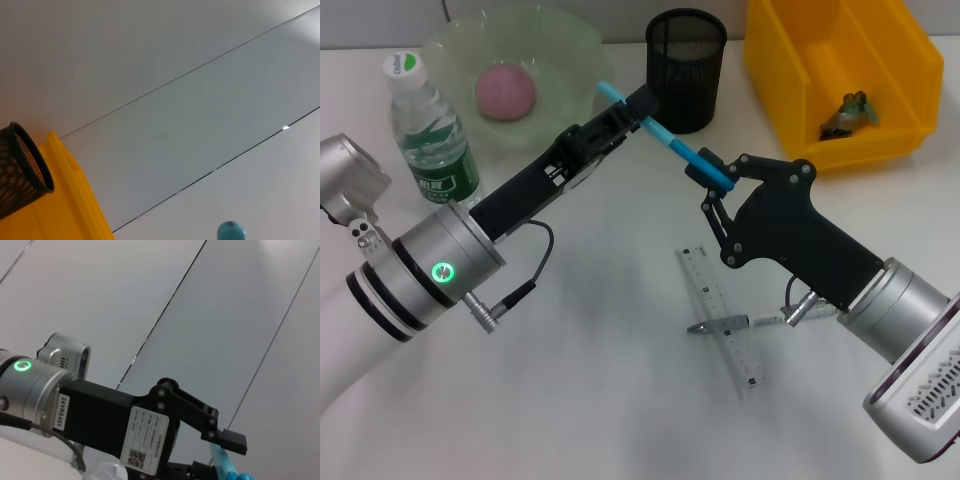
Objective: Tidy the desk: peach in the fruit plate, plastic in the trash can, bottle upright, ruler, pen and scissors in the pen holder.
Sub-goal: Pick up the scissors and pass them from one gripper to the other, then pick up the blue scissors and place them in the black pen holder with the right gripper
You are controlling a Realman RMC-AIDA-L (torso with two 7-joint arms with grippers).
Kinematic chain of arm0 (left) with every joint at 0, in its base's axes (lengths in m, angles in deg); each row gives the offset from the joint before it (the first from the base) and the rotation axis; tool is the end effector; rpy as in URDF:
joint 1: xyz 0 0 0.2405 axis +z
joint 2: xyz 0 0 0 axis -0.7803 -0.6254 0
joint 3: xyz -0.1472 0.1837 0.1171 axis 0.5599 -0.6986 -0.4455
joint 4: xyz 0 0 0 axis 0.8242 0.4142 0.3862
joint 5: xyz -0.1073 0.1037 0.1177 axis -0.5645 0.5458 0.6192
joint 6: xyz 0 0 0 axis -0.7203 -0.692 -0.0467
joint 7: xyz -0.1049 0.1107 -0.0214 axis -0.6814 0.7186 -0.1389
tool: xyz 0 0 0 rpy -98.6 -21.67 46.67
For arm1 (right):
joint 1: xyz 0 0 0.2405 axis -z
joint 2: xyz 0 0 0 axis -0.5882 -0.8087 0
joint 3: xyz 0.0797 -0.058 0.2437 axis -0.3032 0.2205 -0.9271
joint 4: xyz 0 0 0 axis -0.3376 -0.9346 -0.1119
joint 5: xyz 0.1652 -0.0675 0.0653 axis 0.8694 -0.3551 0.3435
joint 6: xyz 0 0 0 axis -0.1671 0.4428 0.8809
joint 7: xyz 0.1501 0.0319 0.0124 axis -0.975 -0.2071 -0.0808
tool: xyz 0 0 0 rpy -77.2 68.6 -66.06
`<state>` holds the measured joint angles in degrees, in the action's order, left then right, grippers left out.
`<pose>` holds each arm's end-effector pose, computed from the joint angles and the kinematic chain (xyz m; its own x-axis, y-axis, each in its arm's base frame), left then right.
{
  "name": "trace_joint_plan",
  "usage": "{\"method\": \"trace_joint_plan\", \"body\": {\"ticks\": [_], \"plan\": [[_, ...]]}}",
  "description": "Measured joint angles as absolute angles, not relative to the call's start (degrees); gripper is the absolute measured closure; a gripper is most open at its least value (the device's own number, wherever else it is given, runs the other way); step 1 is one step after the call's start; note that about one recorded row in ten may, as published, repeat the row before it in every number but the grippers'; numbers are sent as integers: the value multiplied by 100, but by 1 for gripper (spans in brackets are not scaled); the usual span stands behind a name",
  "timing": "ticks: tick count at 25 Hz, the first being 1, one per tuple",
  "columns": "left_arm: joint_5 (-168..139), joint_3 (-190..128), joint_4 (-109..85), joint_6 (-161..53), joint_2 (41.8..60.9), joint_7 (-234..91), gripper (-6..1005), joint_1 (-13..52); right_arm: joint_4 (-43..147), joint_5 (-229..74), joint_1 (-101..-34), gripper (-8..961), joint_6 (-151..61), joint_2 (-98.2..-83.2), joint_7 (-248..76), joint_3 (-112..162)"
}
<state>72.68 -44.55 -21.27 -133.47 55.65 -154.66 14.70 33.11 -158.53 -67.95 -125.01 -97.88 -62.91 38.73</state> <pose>-0.2052 0.3109 -0.0666 -0.0875 0.6490 0.7557 0.7180 -0.4848 0.4994 0.2159 0.2738 -0.0842 0.7453 0.5061 -0.4340 -0.0739 -0.5842 -0.8083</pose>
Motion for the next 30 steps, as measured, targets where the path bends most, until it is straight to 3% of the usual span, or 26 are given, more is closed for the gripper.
{"method": "trace_joint_plan", "body": {"ticks": [3,10,14,20,30], "plan": [[7251,-4451,-2110,-13347,5564,-15465,742,1481,3312,-15859,-6793,862,-12503,-9788,-6298,3820],[7254,-4413,-2085,-13347,5563,-15465,479,1478,3312,-15861,-6793,872,-12503,-9787,-6309,3787],[7259,-4392,-2074,-13347,5563,-15465,218,1479,3311,-15863,-6793,870,-12502,-9787,-6314,3766],[7250,-4384,-1974,-13389,5562,-15282,216,1510,3422,-15864,-6756,866,-12716,-9785,-6727,3740],[7708,-4774,-906,-13989,5514,-14033,215,1897,4912,-15831,-6354,858,-13420,-9728,-10402,3756]]}}
